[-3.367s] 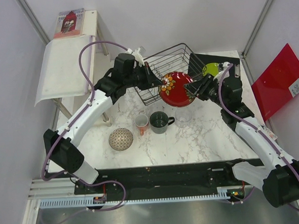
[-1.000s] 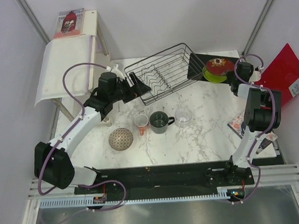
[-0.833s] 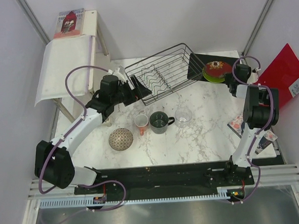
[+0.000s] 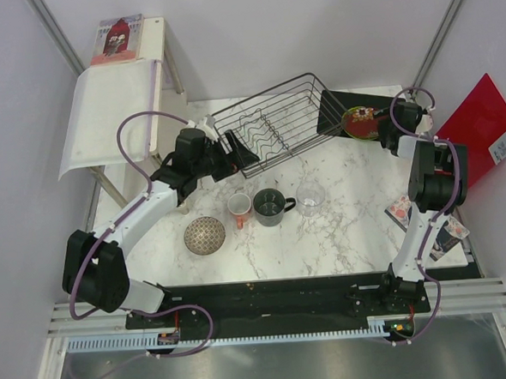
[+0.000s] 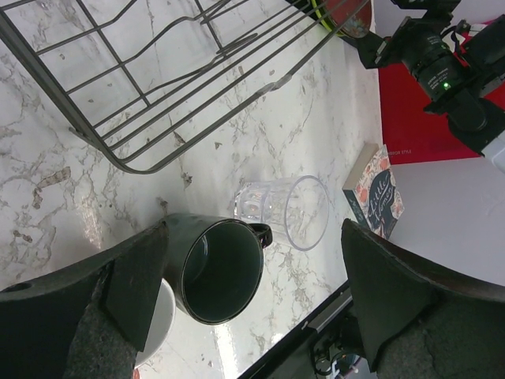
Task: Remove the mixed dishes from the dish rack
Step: Place the plate at the center of the board.
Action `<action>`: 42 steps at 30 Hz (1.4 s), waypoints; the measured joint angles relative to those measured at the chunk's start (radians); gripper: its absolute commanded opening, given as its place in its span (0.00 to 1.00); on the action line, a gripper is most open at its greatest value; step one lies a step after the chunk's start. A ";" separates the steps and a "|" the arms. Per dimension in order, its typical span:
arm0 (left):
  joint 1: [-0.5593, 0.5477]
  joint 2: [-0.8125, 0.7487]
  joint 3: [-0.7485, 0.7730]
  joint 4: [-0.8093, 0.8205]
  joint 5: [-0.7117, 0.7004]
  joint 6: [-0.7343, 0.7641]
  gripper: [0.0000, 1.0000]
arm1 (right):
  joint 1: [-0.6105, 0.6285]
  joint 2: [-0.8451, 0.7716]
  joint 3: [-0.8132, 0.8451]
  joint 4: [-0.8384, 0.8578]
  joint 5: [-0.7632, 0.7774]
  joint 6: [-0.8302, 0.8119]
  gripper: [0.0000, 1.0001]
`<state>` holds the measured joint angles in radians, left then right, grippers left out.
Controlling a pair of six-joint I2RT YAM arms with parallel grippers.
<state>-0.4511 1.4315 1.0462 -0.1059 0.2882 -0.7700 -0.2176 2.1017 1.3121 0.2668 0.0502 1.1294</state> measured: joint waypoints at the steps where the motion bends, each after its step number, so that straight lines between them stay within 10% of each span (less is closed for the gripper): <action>1: -0.001 0.000 0.000 -0.002 0.000 0.000 0.95 | 0.002 -0.007 0.000 -0.014 0.002 0.000 0.83; 18: -0.034 0.000 0.019 -0.055 -0.008 0.000 0.96 | 0.011 -0.177 -0.138 -0.184 0.014 -0.010 0.84; 42: -0.044 0.000 0.035 -0.087 -0.023 0.000 0.96 | 0.024 -0.139 0.071 -0.479 0.038 -0.132 0.85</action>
<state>-0.4953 1.4315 1.0809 -0.1925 0.2657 -0.7704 -0.1936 1.9629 1.3827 -0.2123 0.0879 0.9970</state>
